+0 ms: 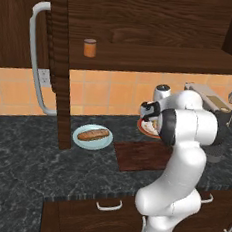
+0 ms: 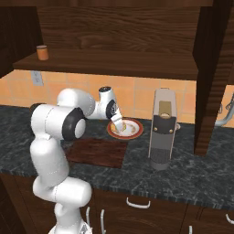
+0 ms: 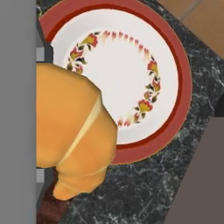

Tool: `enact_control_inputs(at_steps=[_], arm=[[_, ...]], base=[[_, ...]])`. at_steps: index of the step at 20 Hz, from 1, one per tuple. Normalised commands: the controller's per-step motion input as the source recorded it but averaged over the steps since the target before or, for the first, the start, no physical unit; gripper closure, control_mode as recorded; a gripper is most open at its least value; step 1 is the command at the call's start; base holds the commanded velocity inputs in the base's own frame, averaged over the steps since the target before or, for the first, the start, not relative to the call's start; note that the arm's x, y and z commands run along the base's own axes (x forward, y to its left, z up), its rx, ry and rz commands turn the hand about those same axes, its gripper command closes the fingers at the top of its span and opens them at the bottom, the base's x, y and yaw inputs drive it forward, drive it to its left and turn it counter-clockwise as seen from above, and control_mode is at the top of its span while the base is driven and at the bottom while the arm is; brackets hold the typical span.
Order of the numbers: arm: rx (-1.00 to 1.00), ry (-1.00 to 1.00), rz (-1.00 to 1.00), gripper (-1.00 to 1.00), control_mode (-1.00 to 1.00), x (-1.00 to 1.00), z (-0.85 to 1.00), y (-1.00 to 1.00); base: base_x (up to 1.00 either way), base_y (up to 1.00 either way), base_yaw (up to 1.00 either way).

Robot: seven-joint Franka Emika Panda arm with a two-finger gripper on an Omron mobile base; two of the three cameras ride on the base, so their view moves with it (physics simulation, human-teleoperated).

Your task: From the different types of pastries on the counter, select a croissant and place it on the cutting board. Then retrieve a jar of jam from the cabinet and place it alongside the croissant on the cutting board.

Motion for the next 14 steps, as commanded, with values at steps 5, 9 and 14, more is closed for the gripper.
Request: enact_control_inputs(at_steps=[5, 9, 14], arm=[[0.00, -0.16, -0.01, 1.00, -1.00, -1.00, 0.00, 0.06], [0.00, -0.03, -0.01, 1.00, -1.00, -0.39, 0.13, 0.04], [0.02, 0.18, 0.02, 1.00, -1.00, -0.93, 0.66, 0.00]], base=[[0.00, 0.00, 0.00], [0.00, 0.00, 0.00], [0.00, 0.00, 0.00]])
